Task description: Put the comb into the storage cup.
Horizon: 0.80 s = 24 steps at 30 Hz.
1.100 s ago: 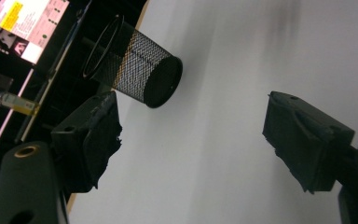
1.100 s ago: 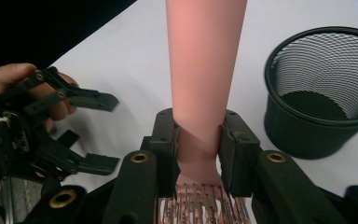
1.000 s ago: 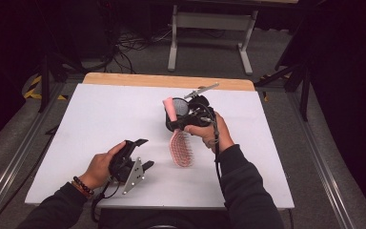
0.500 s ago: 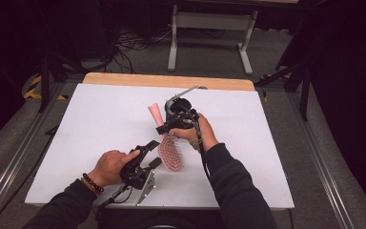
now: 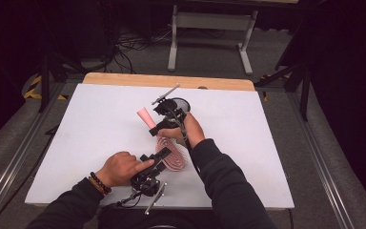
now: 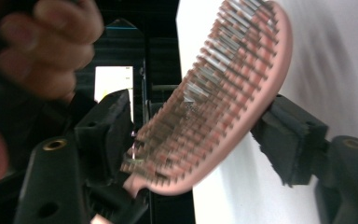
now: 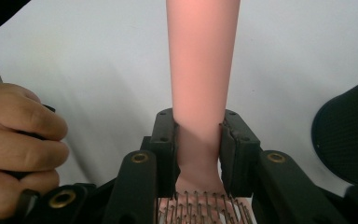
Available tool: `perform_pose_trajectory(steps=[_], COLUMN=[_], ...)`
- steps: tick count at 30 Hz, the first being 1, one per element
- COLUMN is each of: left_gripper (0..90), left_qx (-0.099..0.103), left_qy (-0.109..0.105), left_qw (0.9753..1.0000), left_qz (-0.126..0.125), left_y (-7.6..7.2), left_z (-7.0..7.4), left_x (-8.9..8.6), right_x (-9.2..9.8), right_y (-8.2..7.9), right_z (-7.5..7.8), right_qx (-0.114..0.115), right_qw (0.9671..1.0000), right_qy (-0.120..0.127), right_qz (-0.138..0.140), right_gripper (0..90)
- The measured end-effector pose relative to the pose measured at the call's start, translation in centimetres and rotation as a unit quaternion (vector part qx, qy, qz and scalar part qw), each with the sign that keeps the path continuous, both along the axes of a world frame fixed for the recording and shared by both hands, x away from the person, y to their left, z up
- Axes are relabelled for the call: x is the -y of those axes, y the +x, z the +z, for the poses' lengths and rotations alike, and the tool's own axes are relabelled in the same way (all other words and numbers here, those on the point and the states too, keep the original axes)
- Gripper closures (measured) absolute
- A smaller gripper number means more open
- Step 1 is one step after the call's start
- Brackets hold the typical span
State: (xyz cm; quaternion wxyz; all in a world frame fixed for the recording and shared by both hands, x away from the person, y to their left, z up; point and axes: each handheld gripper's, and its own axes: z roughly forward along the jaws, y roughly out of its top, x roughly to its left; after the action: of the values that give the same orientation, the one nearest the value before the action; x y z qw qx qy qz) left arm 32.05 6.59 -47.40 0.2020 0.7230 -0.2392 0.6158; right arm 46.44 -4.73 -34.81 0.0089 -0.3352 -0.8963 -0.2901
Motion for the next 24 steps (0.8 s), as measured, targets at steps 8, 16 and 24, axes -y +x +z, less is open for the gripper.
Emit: perform_pose_trajectory(steps=[8,16,24], left_gripper=[53.4,61.6,65.4], left_qx=[0.029,0.068,0.071], left_qy=[0.014,0.001,-0.019], left_qw=[0.9994,0.9976,0.9971], left_qz=[-0.013,-0.013,-0.018], left_y=[-0.3,-0.9,-1.3], left_z=[0.3,0.2,0.7], left_x=[0.0,0.4,0.4], right_x=[-0.2,0.0,0.0], right_y=[0.2,0.6,0.8], right_z=[-0.3,-0.5,-1.0], right_qx=[-0.005,-0.013,-0.029], right_qw=[1.0000,0.9999,0.9996], right_qy=[-0.004,-0.007,0.001], right_qz=[-0.002,-0.007,0.003], right_gripper=[69.7,69.3,67.4])
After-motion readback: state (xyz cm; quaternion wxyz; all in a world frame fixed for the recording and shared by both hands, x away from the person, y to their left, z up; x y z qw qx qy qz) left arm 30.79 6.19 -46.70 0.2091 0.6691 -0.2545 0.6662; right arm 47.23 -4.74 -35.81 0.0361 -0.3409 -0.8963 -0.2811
